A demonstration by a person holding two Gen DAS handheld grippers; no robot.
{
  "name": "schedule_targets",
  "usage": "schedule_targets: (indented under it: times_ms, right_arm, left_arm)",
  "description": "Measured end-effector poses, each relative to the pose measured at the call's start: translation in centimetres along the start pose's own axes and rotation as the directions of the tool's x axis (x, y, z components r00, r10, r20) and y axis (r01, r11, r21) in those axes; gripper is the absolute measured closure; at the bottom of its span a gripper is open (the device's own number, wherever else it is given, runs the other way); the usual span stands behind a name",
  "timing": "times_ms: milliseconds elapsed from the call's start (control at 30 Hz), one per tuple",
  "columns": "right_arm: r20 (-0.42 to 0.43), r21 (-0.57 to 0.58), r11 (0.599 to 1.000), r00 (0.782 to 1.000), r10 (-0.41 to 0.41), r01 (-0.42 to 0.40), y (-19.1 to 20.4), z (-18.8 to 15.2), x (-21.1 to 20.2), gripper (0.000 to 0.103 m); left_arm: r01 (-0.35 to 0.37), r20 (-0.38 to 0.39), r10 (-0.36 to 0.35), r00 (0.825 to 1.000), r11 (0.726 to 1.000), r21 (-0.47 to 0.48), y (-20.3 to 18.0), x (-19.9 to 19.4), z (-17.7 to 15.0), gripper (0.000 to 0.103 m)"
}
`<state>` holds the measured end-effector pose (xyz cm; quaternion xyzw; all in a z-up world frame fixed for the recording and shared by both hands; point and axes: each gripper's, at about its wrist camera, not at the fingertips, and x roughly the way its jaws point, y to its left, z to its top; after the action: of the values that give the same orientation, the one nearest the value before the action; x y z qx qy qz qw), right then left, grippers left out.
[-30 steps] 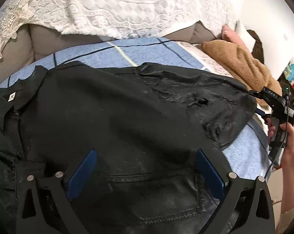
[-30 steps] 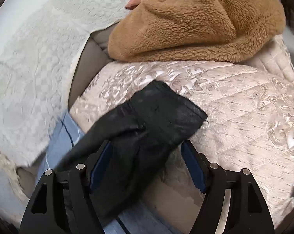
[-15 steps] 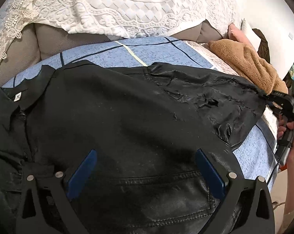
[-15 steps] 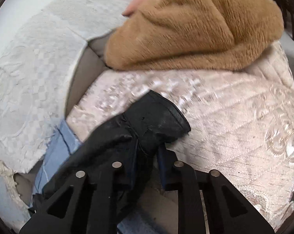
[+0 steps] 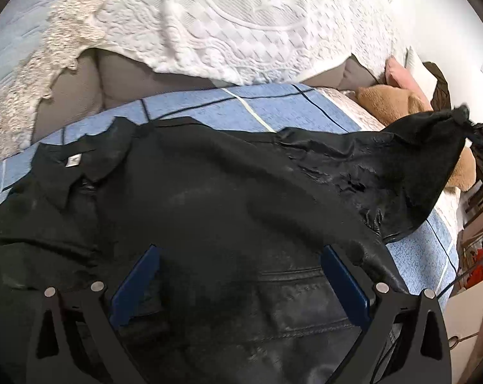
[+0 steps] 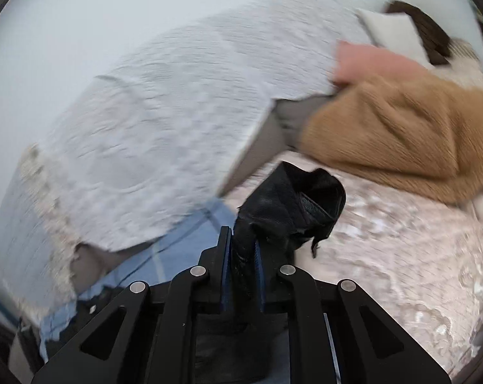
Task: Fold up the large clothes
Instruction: 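Lift the sleeve with the right tool and carry it across the jacket front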
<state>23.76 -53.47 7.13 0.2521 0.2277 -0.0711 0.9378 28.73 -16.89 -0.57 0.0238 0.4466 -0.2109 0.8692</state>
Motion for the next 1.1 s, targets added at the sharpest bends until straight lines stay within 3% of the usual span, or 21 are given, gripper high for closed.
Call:
schedule_targets:
  times_ms: [267, 600, 833, 1100]
  right_arm:
    - [-0.027, -0.180, 0.978, 0.994, 0.103, -0.107, 8.2, -1.2, -0.4, 0.091]
    - [-0.096, -0.314, 0.914, 0.967, 0.238, -0.256, 17.2, -4.3, -1.5, 0.092]
    - [-0.169, -0.338, 0.867, 0.930, 0.327, -0.366, 23.2, -6.9, -0.5, 0.092]
    - [-0.272, -0.279, 0.840, 0.877, 0.396, -0.466, 27.6, -11.6, 1.9, 0.092]
  left_arm:
    - [-0.038, 0.018, 0.039, 0.999, 0.997, -0.069, 4.0, -2.5, -0.9, 0.001]
    - [-0.073, 0.047, 0.082, 0.996, 0.984, -0.163, 9.9, -6.1, -2.4, 0.001]
    - [-0.117, 0.058, 0.136, 0.989, 0.961, -0.250, 15.1, -8.7, -3.8, 0.001]
    - [-0.167, 0.041, 0.189, 0.981, 0.934, -0.315, 19.5, -10.1, -5.6, 0.001]
